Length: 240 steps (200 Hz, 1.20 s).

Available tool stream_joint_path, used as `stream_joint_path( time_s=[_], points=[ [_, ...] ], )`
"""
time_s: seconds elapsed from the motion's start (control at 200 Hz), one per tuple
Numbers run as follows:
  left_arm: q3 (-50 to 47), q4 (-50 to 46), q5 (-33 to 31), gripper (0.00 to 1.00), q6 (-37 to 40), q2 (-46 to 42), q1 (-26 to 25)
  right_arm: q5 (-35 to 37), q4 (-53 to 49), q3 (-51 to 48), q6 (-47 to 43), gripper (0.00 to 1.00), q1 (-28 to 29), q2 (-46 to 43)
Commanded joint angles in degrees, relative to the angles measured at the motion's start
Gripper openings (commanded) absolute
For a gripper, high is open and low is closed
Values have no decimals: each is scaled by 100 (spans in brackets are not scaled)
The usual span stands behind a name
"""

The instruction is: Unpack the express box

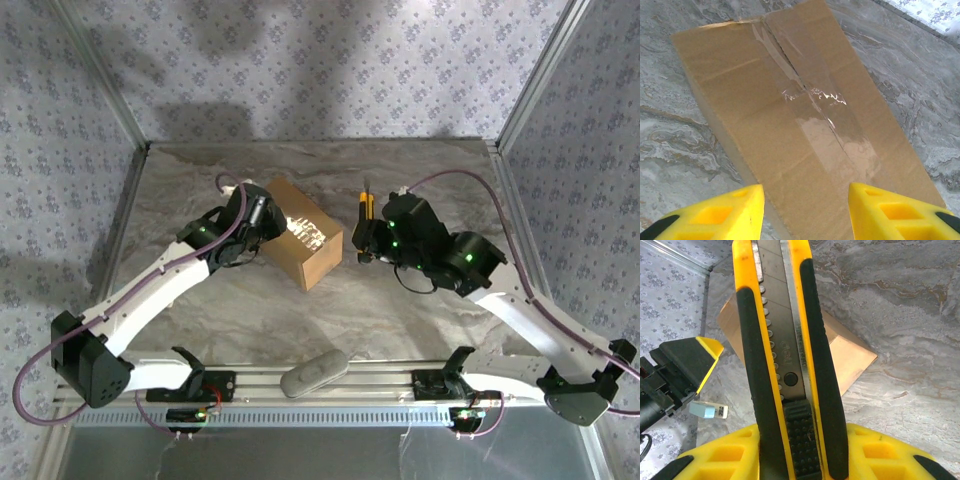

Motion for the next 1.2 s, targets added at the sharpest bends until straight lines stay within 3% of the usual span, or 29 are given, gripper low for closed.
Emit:
stream_joint_path(
  time_s=[0.0, 0.305, 0.525, 0.74, 1.0, 1.194],
  points=[
    [91, -104, -90, 48, 46, -215, 29, 32, 192, 69, -19, 0, 11, -16],
    [-80, -803, -55, 48, 261, -684, 270, 783, -248, -446, -782, 0, -313, -240],
    [-794, -636, 269, 47, 13, -1004, 649, 157, 320, -518, -1597, 0, -1447, 285],
    [-1127, -371, 361, 47, -212, -857, 660, -159, 1316, -619, -2450, 0, -1835, 1348],
    [-1231, 55, 392, 45, -352, -375, 660, -199, 2512, -299, -2542, 0, -1862, 2446],
    [-1076, 191, 426, 45, -276, -106, 652, -135, 3023, -290, -2337, 0, -1541, 2805]
  ],
)
